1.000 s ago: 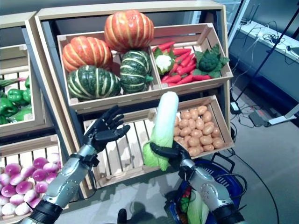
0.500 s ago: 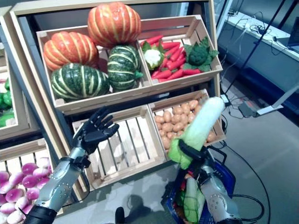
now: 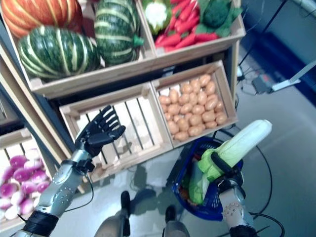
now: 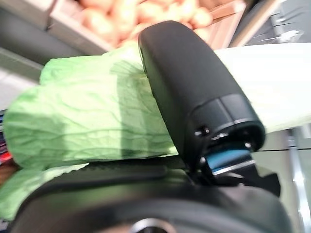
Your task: Put vegetables into the basket
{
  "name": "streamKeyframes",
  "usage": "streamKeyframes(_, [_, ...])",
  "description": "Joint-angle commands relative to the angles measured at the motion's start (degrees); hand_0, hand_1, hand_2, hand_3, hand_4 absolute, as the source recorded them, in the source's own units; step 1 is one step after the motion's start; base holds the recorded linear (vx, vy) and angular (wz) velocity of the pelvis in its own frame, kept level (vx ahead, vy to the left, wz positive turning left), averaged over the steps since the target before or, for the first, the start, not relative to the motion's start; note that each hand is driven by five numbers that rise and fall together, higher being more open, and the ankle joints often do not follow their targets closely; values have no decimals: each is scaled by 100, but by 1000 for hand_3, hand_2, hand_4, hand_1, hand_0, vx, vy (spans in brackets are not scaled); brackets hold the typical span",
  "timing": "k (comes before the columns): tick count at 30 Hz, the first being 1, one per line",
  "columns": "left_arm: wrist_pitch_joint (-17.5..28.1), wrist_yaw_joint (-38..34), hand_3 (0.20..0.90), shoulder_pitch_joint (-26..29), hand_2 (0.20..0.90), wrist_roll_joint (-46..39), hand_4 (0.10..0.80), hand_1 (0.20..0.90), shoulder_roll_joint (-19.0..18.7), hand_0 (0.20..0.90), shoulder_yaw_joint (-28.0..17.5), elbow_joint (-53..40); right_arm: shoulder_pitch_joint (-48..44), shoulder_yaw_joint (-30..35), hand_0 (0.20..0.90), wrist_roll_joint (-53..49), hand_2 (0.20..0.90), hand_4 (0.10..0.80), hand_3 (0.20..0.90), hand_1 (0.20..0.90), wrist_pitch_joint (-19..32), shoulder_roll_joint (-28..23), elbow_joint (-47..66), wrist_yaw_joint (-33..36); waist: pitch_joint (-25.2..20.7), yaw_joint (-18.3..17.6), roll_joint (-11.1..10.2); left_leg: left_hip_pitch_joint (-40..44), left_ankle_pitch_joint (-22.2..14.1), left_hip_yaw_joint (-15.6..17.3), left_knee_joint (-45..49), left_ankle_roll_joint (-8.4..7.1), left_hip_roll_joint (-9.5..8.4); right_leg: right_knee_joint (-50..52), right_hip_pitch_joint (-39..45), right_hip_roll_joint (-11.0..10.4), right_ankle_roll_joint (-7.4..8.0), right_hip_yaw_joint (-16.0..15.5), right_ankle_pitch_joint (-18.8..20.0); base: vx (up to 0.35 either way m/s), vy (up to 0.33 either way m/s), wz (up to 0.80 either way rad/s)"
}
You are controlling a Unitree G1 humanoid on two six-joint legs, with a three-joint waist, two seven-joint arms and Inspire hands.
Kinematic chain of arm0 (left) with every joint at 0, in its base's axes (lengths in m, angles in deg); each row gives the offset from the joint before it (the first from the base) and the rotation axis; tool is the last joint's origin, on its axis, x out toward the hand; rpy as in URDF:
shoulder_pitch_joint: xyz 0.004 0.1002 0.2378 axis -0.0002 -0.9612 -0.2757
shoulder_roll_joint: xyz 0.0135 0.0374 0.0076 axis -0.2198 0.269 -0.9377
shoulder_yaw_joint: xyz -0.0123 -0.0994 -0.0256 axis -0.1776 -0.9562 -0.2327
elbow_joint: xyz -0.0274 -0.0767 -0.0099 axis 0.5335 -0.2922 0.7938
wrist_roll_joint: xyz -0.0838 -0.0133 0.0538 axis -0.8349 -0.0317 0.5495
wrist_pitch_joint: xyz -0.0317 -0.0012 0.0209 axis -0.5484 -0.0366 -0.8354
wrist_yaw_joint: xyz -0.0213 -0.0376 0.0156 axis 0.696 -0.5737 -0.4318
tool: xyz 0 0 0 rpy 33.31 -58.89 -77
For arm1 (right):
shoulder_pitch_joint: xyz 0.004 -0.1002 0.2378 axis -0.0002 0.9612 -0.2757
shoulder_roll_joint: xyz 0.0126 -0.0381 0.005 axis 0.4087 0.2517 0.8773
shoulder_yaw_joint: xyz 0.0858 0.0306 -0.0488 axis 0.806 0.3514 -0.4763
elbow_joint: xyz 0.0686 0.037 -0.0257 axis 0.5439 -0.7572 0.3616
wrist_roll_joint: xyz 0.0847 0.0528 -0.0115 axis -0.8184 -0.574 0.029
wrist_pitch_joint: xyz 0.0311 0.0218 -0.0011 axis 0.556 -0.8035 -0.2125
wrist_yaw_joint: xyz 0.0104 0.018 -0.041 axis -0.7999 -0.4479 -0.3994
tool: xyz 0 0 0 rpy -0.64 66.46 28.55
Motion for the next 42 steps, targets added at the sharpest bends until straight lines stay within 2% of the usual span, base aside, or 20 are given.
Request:
streamKeyframes(1, [975, 81, 900, 680, 900, 73, 800, 900, -91, 900, -47, -687, -593, 174, 300, -298, 300, 400, 300, 300, 813, -585, 84, -250, 50, 125, -33, -525, -1100, -220, 1523, -300, 177, 1085, -1065, -57, -415, 11, 298, -179, -90, 11])
streamKeyframes(3, [1103, -9, 900, 912, 900, 187, 800, 900, -132, 900, 60, -794, -834, 86, 300, -332, 300, 400, 300, 300, 859, -708, -159, -302, 221, 176, -5, -953, -1206, -299, 1970, -319, 146, 1452, -1383, -80, -491, -9, 174, -170, -88, 10])
streamKeyframes(6, [1296, -301, 900, 1256, 900, 219, 800, 900, -236, 900, 111, -823, -1230, -83, 300, -400, 300, 400, 300, 300, 803, -801, -347, -352, 376, 236, -21, -1476, -1448, -409, 2608, -252, 131, 2226, -1927, -164, -569, -10, -98, -112, -82, 15])
streamKeyframes(9, [1436, -435, 900, 1625, 900, 431, 800, 900, -119, 900, 68, -820, -1709, -184, 300, -459, 300, 400, 300, 300, 756, -829, -903, -318, 591, 309, 4, -2097, -1785, -436, 3446, -222, 73, 3187, -2534, -342, -646, -49, -421, -103, -34, 14])
streamKeyframes(11, [1432, -472, 900, 1744, 900, 495, 800, 900, -117, 900, 63, -823, -1854, -192, 300, -525, 300, 400, 300, 300, 724, -843, -1137, -330, 626, 328, 27, -2247, -1904, -436, 3700, -213, 59, 3432, -2660, -406, -675, -76, -528, -40, -14, 13])
streamKeyframes(16, [1507, -569, 900, 2268, 900, 512, 800, 900, -119, 900, 119, -546, -2617, -196, 300, -692, 300, 400, 300, 300, 364, -1078, -2135, -324, 722, 384, 96, -2773, -2260, -423, 4558, -126, 30, 4359, -3319, -558, -716, -54, -781, -20, 0, 9])
streamKeyframes(17, [1523, -584, 900, 2330, 900, 524, 800, 900, -123, 900, 127, -563, -2678, -163, 300, -657, 300, 400, 300, 300, 321, -1085, -2267, -299, 751, 382, 113, -2862, -2318, -430, 4736, -109, 34, 4527, -3435, -569, -730, -31, -817, 62, 25, 1])
streamKeyframes(19, [1590, -701, 900, 2506, 900, 561, 800, 900, -172, 900, 150, -605, -2807, -195, 300, -382, 300, 400, 300, 300, 64, -1174, -2692, -226, 736, 391, 132, -3057, -2658, -484, 5196, -57, 30, 4945, -3691, -578, -728, 56, -1076, 79, 28, 1])
streamKeyframes(23, [1520, -738, 900, 2683, 900, 497, 800, 900, -195, 900, 89, -646, -2969, -147, 300, -396, 300, 400, 300, 300, -262, -1302, -3460, -162, 723, 429, 128, -3353, -2957, -519, 5775, 52, 21, 5441, -4029, -591, -790, 75, -1294, 42, 16, -1])
streamKeyframes(28, [1586, -811, 900, 2673, 900, 552, 800, 900, -131, 900, 113, -706, -2920, 54, 300, -559, 300, 400, 300, 300, -253, -1286, -3846, -54, 768, 416, 205, -3688, -3109, -526, 6266, 134, -30, 5851, -4357, -605, -810, 124, -1404, 44, 48, -1])
streamKeyframes(32, [1703, -888, 900, 2713, 900, 588, 800, 900, -23, 900, 170, -756, -2970, 53, 300, -328, 300, 400, 300, 300, -483, -1172, -3897, 17, 844, 390, 289, -3944, -3165, -522, 6576, 143, -71, 6100, -4609, -619, -800, 191, -1420, 20, 79, -2])
streamKeyframes(37, [1592, -1062, 900, 2878, 900, 623, 800, 900, 31, 900, 274, -901, -3041, -153, 300, -127, 300, 400, 300, 300, -673, -1063, -4234, -243, 910, 381, 372, -4171, -3243, -506, 6862, 179, -114, 6329, -4847, -659, -793, 249, -1443, 4, 63, 2])
streamKeyframes(41, [1447, -1145, 900, 2915, 900, 608, 800, 900, 38, 900, 291, -929, -3120, -190, 300, -128, 300, 400, 300, 300, -722, -1020, -4370, -164, 933, 380, 393, -4237, -3304, -519, 7040, 178, -137, 6459, -4916, -664, -795, 283, -1478, 26, 42, 5])
streamKeyframes(42, [1385, -1119, 900, 2903, 900, 508, 800, 900, 40, 900, 290, -926, -3147, -207, 900, -45, 900, 800, 900, 900, -799, -1013, -4384, -119, 933, 373, 401, -4269, -3321, -515, 7098, 180, -133, 6500, -4945, -659, -799, 294, -1485, 36, 57, 4])
